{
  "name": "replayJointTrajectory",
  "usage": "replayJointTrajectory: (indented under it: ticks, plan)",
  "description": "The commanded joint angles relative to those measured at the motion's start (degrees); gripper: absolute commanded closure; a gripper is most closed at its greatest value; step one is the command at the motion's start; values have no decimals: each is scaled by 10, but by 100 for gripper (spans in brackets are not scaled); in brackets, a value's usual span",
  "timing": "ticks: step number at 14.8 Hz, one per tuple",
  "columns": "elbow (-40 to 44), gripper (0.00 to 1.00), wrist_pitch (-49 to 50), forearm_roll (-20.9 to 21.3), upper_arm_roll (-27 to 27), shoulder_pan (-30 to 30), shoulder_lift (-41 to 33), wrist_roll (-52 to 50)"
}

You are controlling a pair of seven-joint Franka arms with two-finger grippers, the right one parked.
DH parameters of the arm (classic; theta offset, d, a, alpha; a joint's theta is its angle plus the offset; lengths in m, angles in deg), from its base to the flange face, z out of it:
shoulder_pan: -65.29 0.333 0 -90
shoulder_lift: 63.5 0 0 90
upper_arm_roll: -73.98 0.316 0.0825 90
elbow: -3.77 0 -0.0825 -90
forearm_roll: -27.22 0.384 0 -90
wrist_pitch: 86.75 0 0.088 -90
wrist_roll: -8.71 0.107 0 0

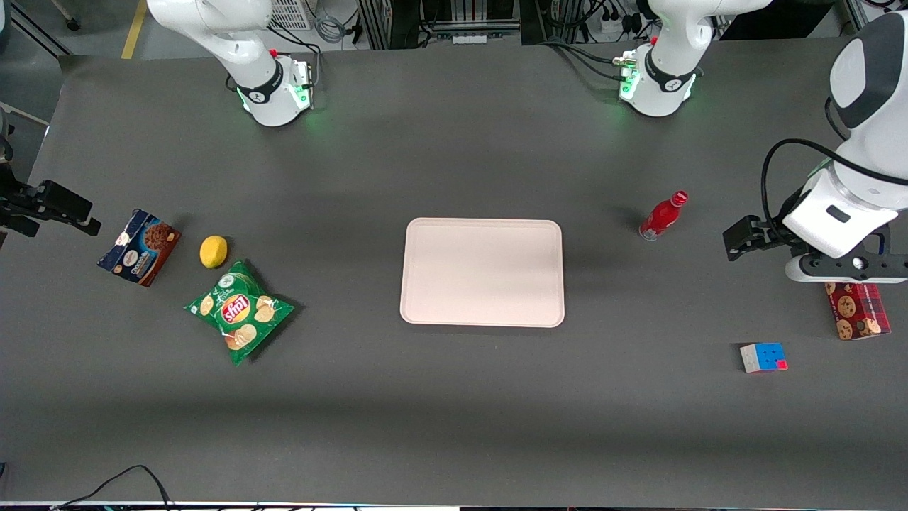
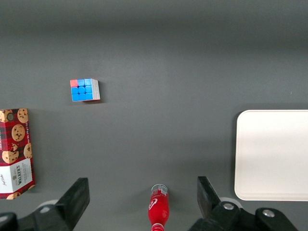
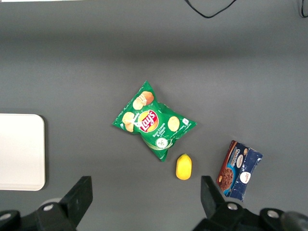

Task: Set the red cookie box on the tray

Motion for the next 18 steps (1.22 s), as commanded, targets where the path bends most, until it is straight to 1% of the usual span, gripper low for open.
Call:
replayJointTrajectory:
  ticks: [1,4,18]
  plan:
    - [11,0,13,-4,2,-4,0,0]
    - [11,0,13,-11,2,-4,0,0]
    - [12,0,14,-11,-5,-5,-2,-4]
